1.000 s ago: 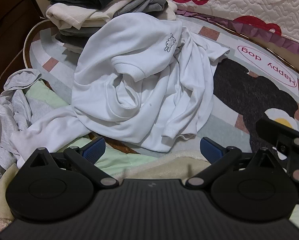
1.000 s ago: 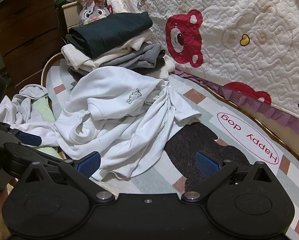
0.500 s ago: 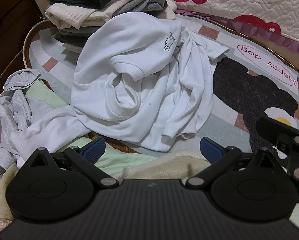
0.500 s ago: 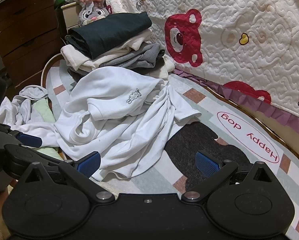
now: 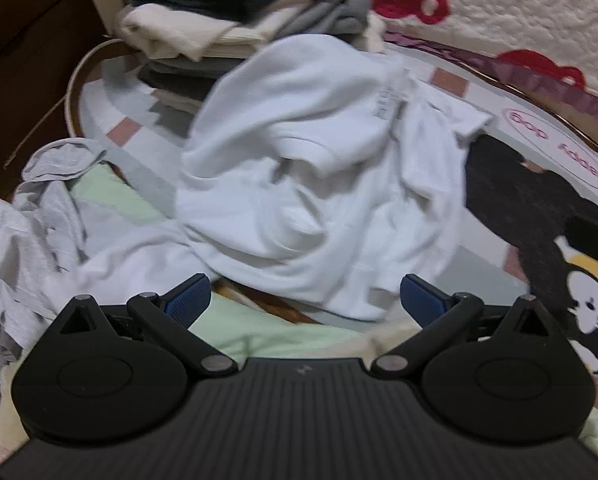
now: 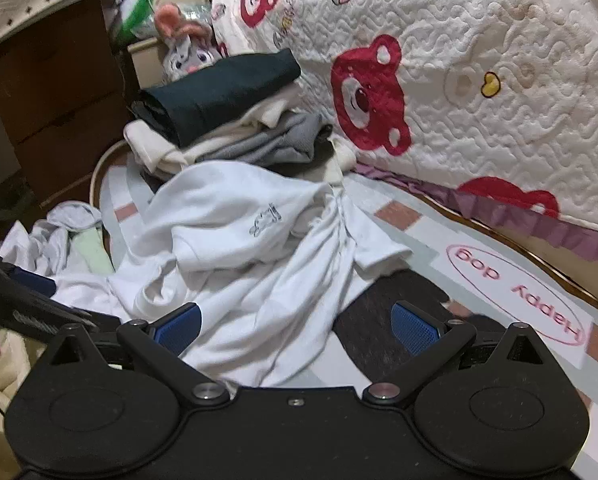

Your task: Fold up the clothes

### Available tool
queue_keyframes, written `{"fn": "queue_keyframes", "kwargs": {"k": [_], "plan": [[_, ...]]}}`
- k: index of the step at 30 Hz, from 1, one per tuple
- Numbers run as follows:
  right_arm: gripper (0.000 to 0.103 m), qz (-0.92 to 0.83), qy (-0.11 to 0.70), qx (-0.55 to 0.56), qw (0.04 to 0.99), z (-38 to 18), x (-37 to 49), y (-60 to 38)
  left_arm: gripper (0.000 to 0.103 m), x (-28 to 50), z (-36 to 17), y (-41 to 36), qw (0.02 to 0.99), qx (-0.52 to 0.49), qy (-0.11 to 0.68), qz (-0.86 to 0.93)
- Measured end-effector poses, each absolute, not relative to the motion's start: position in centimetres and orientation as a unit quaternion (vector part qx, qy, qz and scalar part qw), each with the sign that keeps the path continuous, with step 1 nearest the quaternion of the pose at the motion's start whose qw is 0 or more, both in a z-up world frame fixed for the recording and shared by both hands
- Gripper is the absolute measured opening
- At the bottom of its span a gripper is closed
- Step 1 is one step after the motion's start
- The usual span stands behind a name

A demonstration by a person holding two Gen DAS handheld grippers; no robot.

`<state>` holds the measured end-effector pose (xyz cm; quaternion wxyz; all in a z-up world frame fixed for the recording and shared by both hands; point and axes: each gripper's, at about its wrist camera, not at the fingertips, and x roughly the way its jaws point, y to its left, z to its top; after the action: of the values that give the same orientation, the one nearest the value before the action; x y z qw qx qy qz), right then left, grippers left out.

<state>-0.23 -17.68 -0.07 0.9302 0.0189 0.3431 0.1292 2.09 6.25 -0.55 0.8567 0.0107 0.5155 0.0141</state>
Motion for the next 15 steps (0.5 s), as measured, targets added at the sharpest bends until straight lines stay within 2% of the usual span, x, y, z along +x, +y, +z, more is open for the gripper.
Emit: {"fn": "queue_keyframes", "kwargs": {"k": [4, 8, 9, 14, 15], "plan": [[0.102, 0.161, 0.330, 0.032, 0.930, -1.5, 1.9, -18.2, 0.098, 5.0, -0.8, 8.7, 0.854, -0.010, 0.520, 0.004], [0.102, 0.167, 0.350, 0.046, 0.920, -3.3, 5.2, -18.2, 0.080, 8.4, -1.2, 8.7, 0.867, 0.076, 0.491, 0.032], [0.102, 0.169, 0.357, 0.059, 0.917, -3.8, 6.0, -18.3, 0.073, 9.2, -1.5, 8.8, 0.868, 0.077, 0.490, 0.034], [0.102, 0.168, 0.371, 0.124, 0.905, -6.4, 9.2, -19.6, 0.059, 11.9, -3.9, 9.3, 0.870, 0.015, 0.492, 0.031], [0.085, 0.164, 0.371, 0.128, 0.905, -6.9, 9.6, -19.8, 0.055, 12.2, -4.5, 9.1, 0.870, 0.010, 0.492, 0.033]]}}
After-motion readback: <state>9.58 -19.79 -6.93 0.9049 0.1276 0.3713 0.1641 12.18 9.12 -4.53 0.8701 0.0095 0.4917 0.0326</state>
